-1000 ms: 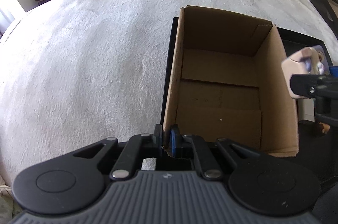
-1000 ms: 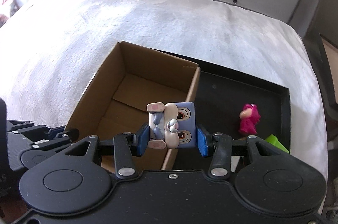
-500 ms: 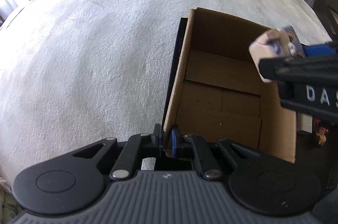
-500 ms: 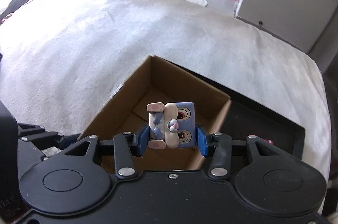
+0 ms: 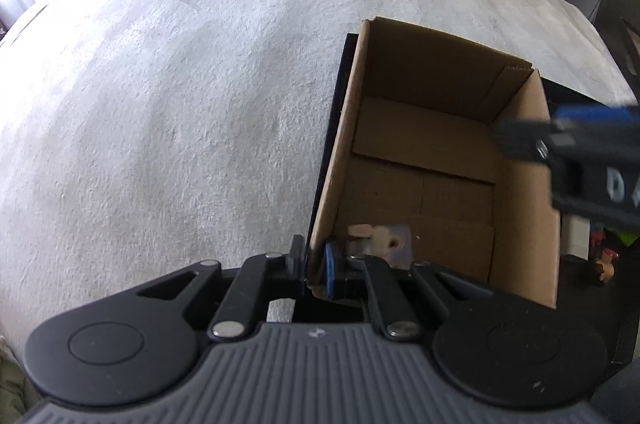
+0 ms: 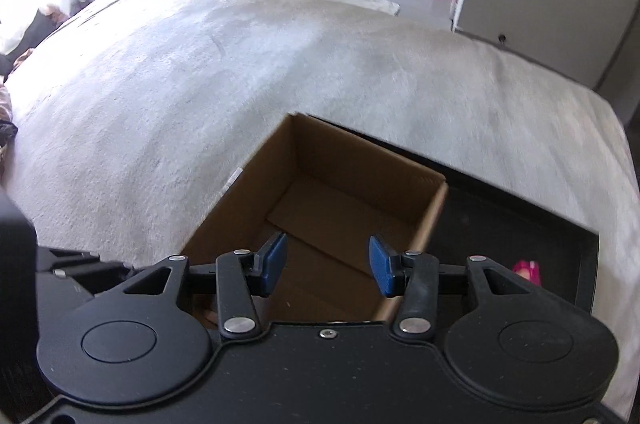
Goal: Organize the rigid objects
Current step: 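Open the right gripper to drop the bunny block into the box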
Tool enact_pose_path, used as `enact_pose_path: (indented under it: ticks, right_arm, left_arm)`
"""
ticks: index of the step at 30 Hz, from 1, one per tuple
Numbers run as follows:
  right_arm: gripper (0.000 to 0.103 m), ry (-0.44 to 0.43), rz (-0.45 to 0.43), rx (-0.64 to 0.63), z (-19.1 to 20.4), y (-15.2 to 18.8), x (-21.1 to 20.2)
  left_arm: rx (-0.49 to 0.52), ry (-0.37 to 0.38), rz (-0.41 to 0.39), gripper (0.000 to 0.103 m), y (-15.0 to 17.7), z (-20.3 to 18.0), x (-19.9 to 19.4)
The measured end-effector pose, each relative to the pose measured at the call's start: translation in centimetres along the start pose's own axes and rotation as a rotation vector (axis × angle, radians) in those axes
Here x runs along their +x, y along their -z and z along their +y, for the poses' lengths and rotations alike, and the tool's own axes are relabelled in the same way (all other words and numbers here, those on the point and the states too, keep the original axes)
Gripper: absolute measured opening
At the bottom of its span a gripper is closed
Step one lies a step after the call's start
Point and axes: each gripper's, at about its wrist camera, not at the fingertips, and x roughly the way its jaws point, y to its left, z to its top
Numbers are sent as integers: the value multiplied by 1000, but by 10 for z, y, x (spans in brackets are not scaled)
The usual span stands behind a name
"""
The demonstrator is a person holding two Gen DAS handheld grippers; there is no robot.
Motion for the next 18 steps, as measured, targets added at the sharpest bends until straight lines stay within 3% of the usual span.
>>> enact_pose_path:
  ticks: [11, 14, 16, 18]
  right_arm:
    - [52, 1, 23, 116, -31, 38, -17]
    - [53, 2, 28, 147, -41, 47, -23]
    - [57, 5, 29, 169, -49, 53, -26]
    - [59, 9, 33, 188, -56, 59, -29]
  left_arm:
    - [27, -6, -40, 10, 0, -7, -22]
    - [24, -16, -48, 17, 0, -9, -29]
    - [33, -27, -45, 27, 1, -13, -34]
    - [43, -39, -60, 42, 2, -18, -40]
